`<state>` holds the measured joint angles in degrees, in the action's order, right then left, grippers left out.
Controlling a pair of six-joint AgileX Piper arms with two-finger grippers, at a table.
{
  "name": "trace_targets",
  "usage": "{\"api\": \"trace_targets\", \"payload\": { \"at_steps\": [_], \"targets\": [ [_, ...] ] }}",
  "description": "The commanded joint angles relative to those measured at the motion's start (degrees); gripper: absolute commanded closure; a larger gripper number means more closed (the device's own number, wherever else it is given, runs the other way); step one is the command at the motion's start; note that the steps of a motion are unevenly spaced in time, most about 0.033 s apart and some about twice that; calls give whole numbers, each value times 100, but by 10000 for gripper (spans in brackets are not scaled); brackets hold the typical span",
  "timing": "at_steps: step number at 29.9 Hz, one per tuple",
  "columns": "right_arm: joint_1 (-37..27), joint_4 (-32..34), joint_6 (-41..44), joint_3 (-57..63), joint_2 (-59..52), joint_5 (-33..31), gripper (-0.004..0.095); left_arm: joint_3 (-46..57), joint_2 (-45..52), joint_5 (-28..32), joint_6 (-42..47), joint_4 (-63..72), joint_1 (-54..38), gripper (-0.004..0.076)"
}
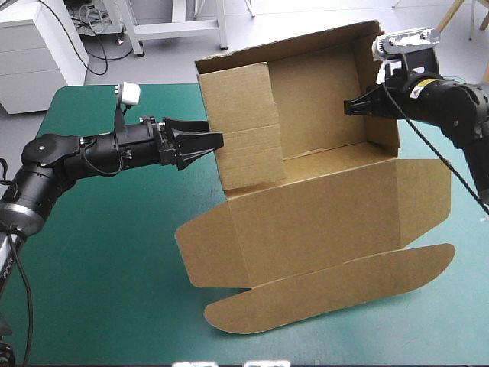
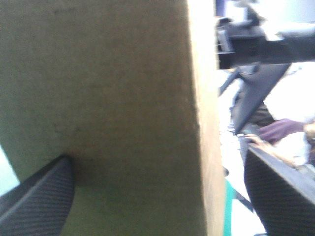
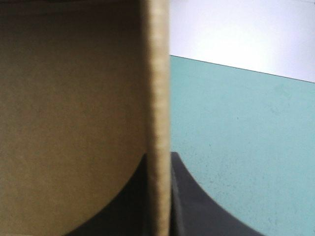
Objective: Fold the box
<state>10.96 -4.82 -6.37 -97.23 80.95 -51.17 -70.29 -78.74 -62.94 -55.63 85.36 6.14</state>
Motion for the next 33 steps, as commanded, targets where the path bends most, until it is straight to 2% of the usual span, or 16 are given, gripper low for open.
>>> {"api": "trace_targets", "payload": {
  "at_steps": [1,5,10,13,16,21,26,30,33],
  "targets": [
    [240,162,399,-159,-178,678,923,-477,193,427,469,-320,53,71],
    [323,393,637,-159,-178,904,923,-883,193,1039,1095,-1304,223,71],
    [363,482,806,-159,-130,1061,923,-1562,193,2027,2172,-3229,1040,71],
    [363,577,992,-159,-81,1108,923,-1901,183,2662,3185,-4705,1731,71],
    [363,592,1141,-159,-21,1176,923,-2131,175,3068,4740,-6492,2312,74],
    [363,592,1365,-159,2,1318,923,-2167,102,3254,7106,-9092,2928,135],
    [363,592,1407,-159,2,1384,923,-2167,-107,3254,8724,-10384,3184,173],
    [363,582,1407,-159,2,1358,923,-2167,-223,3379,9183,-10441,3184,225],
    [363,582,1407,-159,2,1311,923,-2167,-243,3468,9183,-10401,3184,358]
  ]
}}
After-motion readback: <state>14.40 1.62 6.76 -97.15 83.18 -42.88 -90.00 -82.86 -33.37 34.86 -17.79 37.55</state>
